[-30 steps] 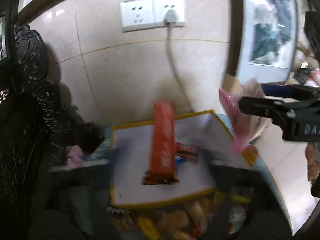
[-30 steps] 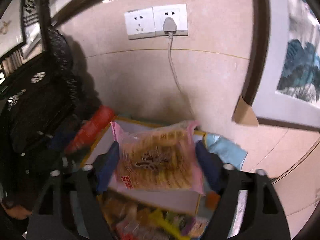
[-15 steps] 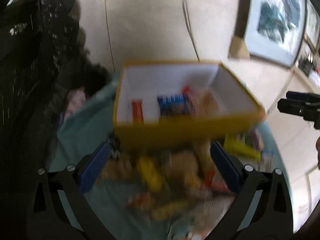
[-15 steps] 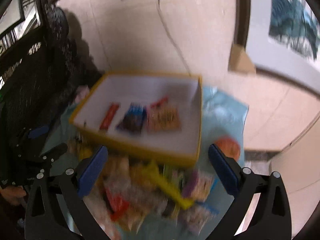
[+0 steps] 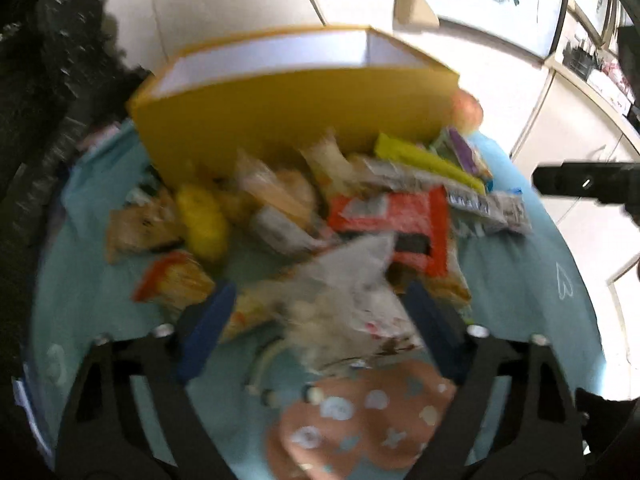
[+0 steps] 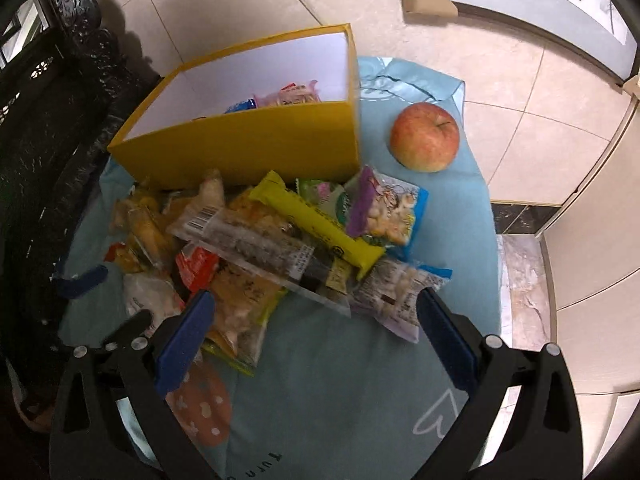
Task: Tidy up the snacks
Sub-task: 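Grasp the white bag of round snacks with the left tool while the right tool grasps the clear blue-edged bag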
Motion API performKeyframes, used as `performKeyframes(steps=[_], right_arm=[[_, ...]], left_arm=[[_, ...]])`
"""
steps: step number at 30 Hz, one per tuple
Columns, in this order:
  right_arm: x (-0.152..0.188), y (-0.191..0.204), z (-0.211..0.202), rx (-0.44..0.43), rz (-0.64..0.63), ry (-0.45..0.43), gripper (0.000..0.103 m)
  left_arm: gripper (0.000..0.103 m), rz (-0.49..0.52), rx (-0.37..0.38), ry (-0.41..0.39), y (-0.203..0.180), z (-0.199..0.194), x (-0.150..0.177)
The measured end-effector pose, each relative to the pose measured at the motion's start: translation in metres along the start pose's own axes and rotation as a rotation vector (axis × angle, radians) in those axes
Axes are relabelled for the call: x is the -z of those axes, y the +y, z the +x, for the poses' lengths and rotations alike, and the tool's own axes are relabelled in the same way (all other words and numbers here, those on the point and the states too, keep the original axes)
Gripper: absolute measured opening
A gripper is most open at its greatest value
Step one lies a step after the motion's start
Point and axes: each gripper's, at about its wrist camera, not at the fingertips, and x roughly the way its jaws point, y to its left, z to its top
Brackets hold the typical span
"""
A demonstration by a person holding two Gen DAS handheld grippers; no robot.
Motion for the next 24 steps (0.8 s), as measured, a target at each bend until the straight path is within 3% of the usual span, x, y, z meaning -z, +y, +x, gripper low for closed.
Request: performKeyframes(steps=[6,7,8,10,16,20,21,24], right_arm=[[0.004,-0.028,0.016,0.089,0.032,0.020,0.101],[0.004,-0.030,0.021,0.100,0.031,0.027,0.101],[0.005,-0.033,0.027,0.111,0.027,0.034,0.101],[0.005,-0.036,0.038,0.124,0.022,0.051,0.101],[0.005,-0.040,0.075,0.151,0.015,0.096,0.101],[0.005,-0.025,0.103,0.154,-0.058,0.154,0.100],[0.008,-0.022,0.113,0.158,-0.074,0.192,0.093],[0.008,-0.020,0.113,0.151,-0.086,0.171,0.081]], left_arm=[[0.086,0.010,-0.039,0.033,-0.005,0.020,0.009],[0.073,0.005,-0.040,0.038,-0.002,0.021,0.011],[0.053,0.005,-0.030,0.047,0.002,0.021,0.013],[0.045,0.014,-0.003,0.053,0.009,0.017,0.017],[0.044,-0.065,-0.025,0.052,0.044,0.000,0.032],[0.044,-0.082,-0.031,0.061,0.053,-0.007,0.037],[0.044,-0.082,-0.031,0.064,0.053,-0.008,0.038],[0.046,-0.086,-0.031,0.072,0.054,-0.008,0.039]])
